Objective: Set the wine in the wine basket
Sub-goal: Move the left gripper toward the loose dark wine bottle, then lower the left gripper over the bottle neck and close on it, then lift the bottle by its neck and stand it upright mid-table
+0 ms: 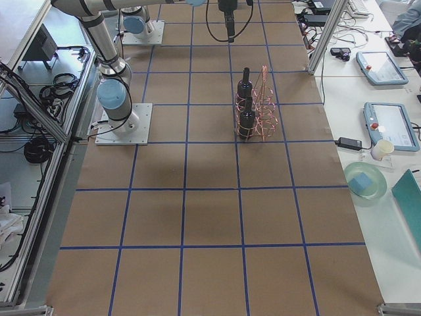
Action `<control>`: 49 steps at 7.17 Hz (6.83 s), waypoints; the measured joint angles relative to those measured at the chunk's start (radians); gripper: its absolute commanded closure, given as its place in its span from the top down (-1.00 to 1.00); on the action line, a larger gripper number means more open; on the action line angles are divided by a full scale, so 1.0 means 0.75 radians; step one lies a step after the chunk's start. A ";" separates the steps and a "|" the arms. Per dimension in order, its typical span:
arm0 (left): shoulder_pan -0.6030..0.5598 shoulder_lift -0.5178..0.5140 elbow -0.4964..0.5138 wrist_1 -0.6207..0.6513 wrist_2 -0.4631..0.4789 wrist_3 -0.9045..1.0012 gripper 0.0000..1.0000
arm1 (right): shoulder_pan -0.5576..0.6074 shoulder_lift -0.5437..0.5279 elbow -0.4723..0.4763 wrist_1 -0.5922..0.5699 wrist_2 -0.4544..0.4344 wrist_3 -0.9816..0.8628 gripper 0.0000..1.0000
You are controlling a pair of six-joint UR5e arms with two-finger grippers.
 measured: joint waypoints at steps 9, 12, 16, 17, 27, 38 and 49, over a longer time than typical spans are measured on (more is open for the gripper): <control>0.020 0.002 0.000 -0.001 0.005 0.004 1.00 | 0.004 0.000 0.001 -0.003 0.002 0.002 1.00; 0.137 -0.003 0.015 0.005 0.021 0.020 1.00 | 0.008 0.000 0.001 -0.002 0.001 0.002 1.00; 0.608 -0.063 0.025 0.096 0.026 0.388 1.00 | 0.008 -0.005 0.002 -0.001 -0.005 0.003 1.00; 0.677 -0.100 0.026 0.160 0.027 0.471 1.00 | 0.008 -0.005 0.002 -0.001 -0.006 0.002 1.00; 0.887 -0.562 0.089 0.540 -0.034 0.819 0.69 | 0.008 -0.004 0.002 -0.002 -0.004 0.004 1.00; 0.888 -0.581 0.090 0.533 -0.026 0.894 -1.00 | 0.008 -0.004 0.002 -0.002 -0.002 0.004 1.00; 0.414 -0.266 -0.014 0.376 -0.027 0.238 -1.00 | 0.008 -0.004 0.002 0.000 -0.002 0.008 1.00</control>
